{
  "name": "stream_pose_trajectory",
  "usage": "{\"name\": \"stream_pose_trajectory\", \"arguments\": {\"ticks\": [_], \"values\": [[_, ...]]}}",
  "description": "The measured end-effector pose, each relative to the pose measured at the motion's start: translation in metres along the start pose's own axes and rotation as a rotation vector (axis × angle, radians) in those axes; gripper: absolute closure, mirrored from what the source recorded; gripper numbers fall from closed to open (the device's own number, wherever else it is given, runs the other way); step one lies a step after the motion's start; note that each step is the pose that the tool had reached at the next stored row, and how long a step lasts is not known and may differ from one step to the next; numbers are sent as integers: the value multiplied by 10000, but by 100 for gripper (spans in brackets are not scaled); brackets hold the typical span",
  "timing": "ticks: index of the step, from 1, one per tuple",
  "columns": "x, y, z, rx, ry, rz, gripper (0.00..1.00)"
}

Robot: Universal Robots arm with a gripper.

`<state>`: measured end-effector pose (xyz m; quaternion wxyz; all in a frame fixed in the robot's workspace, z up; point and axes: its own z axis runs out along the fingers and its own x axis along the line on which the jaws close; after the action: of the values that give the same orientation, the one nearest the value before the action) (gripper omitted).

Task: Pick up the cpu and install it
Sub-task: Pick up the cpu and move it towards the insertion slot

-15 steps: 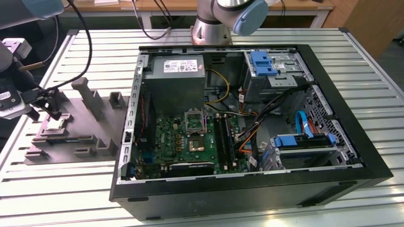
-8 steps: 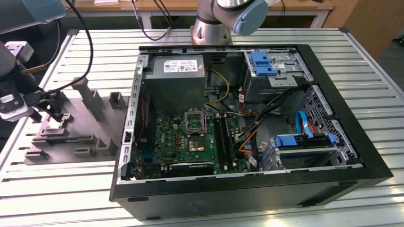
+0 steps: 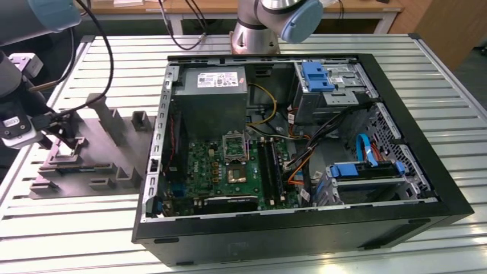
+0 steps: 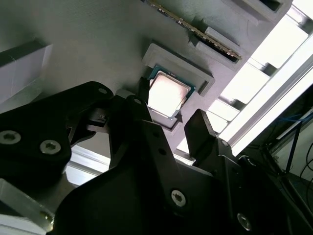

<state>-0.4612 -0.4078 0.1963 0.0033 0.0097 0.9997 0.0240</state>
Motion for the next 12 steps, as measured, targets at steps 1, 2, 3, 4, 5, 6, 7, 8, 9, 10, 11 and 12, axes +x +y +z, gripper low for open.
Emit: {"name": "stream_pose_trajectory", "arguments": {"ticks": [1,2,3,4,5,6,7,8,9,10,11,12], "values": [[0,0,10,0,0,0,44],[0,-1,21,0,-1,0,44],[0,-1,30,1,0,0,44],[0,-2,38,1,1,0,44],[1,-2,45,1,1,2,44],[1,-3,52,1,0,2,44],[0,-4,65,1,0,3,44],[-1,-5,70,1,0,4,44],[-1,-6,81,0,0,8,44],[-2,-7,85,0,-1,11,44],[-2,-7,89,1,0,13,44],[-3,-8,92,2,0,16,44]]}}
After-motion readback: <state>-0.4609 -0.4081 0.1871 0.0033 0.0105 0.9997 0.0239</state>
